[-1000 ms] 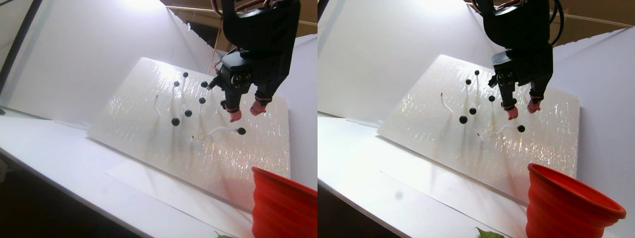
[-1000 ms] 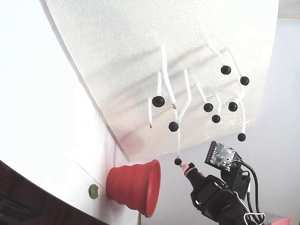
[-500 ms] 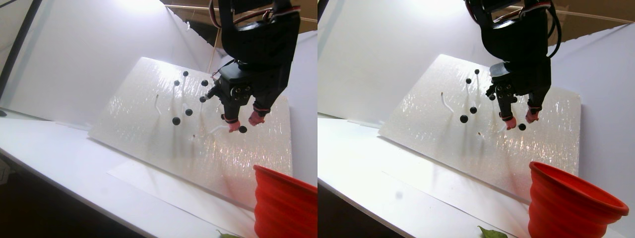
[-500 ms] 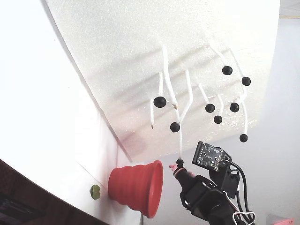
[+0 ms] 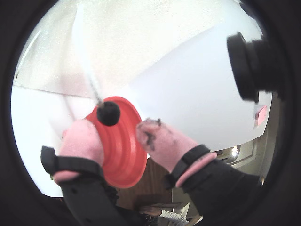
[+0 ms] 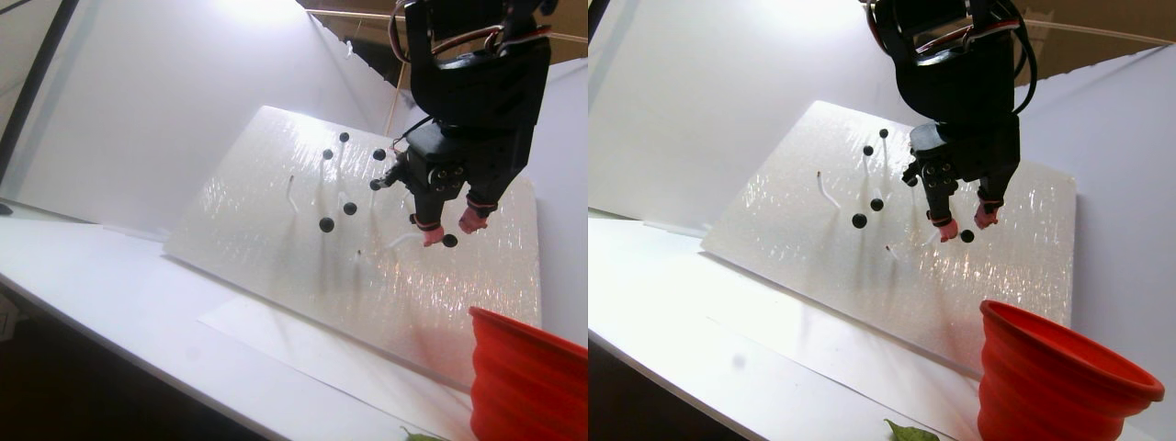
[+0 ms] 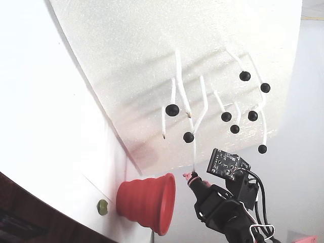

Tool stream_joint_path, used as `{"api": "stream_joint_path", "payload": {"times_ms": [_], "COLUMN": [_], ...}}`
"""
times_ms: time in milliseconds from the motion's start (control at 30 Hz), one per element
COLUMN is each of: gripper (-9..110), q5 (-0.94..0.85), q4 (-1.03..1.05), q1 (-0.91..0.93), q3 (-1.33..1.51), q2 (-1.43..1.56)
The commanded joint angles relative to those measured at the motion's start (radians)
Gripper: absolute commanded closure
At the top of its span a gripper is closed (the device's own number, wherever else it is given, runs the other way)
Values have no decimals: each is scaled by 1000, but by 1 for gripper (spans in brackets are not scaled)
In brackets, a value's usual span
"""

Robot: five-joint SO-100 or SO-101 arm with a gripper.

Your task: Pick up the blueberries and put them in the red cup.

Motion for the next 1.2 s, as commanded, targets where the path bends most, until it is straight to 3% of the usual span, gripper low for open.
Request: {"api": "stream_joint_path", "payload": {"times_ms": [0,1167], "gripper": [84,86], "q5": [-9,-2], "q4": [-34,-64], "q1": [8,-2], "q3": [-100,-181], "q2": [20,-77]}}
